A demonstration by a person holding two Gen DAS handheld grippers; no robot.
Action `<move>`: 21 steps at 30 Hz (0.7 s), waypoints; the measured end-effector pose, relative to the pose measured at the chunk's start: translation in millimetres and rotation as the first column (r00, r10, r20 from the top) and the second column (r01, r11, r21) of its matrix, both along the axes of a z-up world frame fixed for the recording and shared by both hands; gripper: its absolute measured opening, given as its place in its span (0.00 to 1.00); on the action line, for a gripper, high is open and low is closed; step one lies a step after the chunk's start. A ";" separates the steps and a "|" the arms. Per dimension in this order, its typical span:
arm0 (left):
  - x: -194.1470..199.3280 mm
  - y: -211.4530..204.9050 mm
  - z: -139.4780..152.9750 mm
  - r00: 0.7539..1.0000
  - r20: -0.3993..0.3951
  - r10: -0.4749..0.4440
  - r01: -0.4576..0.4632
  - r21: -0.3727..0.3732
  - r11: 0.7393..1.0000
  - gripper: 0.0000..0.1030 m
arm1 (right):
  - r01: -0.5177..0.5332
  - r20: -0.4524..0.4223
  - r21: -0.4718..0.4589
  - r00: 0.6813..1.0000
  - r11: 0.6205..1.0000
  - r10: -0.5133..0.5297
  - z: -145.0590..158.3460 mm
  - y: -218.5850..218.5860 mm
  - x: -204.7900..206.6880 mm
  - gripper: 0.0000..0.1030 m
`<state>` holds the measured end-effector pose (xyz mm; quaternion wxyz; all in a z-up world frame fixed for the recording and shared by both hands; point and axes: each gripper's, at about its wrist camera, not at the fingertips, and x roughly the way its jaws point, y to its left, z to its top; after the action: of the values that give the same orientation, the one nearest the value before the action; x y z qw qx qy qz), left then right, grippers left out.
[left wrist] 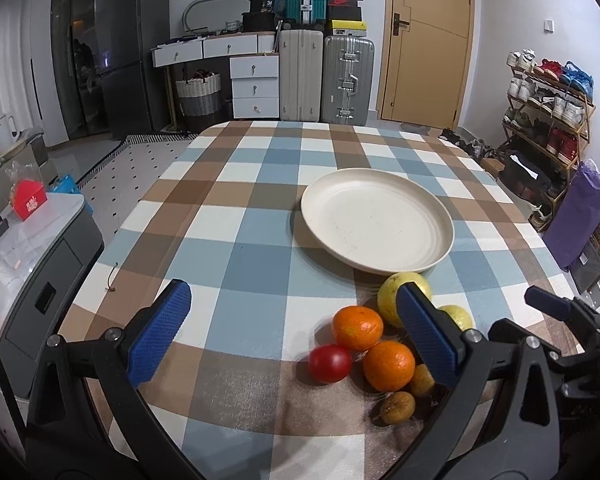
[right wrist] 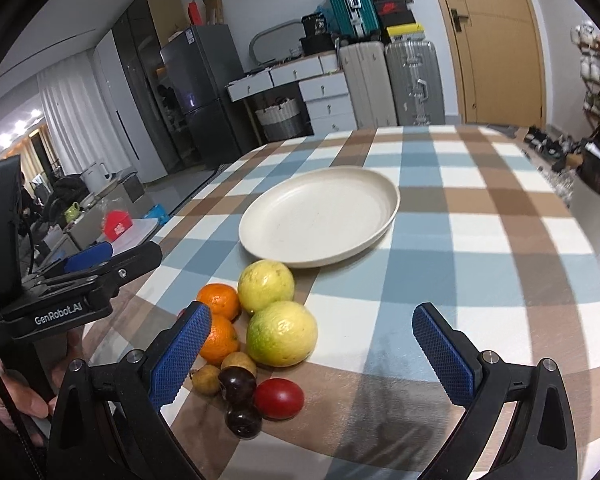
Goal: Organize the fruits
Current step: 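Move both tools toward the fruit cluster in front of the plate, then grasp the large yellow citrus with the right gripper while the left gripper grasps the other citrus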
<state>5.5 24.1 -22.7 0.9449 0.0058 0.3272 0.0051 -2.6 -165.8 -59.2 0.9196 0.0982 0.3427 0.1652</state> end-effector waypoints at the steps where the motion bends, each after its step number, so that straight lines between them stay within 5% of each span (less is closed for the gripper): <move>1: 0.2 1.4 -1.4 1.000 -0.004 0.000 0.000 -0.009 1.000 0.99 | -0.005 -0.009 0.007 1.000 1.000 0.005 -2.8 0.7 2.3 1.00; 9: -0.9 10.0 -5.8 1.000 0.003 0.008 -0.008 0.001 1.000 0.99 | -0.048 -0.078 0.015 0.996 0.999 0.049 -23.5 10.3 22.0 0.91; 21: 9.3 10.4 -12.1 0.998 -0.060 -0.008 0.003 -0.089 0.996 0.99 | -0.096 -0.138 0.063 0.985 0.993 0.104 -37.3 16.8 37.8 0.74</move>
<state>14.8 34.5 -34.8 0.9340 -0.0352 0.3554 -0.0124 35.2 -149.0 -96.5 0.8805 0.1182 0.4064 0.2136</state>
